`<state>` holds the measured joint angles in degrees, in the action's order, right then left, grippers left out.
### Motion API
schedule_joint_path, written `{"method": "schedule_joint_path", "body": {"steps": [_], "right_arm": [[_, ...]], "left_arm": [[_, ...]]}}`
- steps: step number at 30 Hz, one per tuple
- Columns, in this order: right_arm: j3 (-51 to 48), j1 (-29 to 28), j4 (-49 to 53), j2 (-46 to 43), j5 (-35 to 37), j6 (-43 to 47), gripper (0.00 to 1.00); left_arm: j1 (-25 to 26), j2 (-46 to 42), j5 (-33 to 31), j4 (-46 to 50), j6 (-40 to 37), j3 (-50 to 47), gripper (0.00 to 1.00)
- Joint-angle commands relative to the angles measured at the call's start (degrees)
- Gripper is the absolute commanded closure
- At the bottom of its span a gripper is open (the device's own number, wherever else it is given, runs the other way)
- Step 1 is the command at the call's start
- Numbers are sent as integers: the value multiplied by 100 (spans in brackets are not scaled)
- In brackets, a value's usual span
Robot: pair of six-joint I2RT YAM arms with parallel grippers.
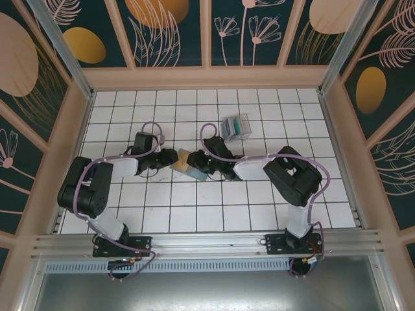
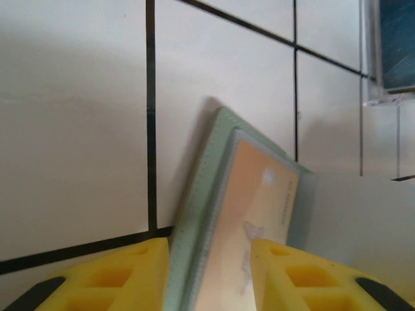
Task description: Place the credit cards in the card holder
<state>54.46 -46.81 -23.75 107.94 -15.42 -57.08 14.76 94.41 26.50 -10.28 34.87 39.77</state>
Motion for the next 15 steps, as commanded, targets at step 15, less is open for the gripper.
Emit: {"method": "schedule_joint_path", "body": {"steps": [15], "right_arm": [[1044,120,-11,980,-806,679,65]], "left_arm": [[-677,-662,46,84,592,-26,56]]}}
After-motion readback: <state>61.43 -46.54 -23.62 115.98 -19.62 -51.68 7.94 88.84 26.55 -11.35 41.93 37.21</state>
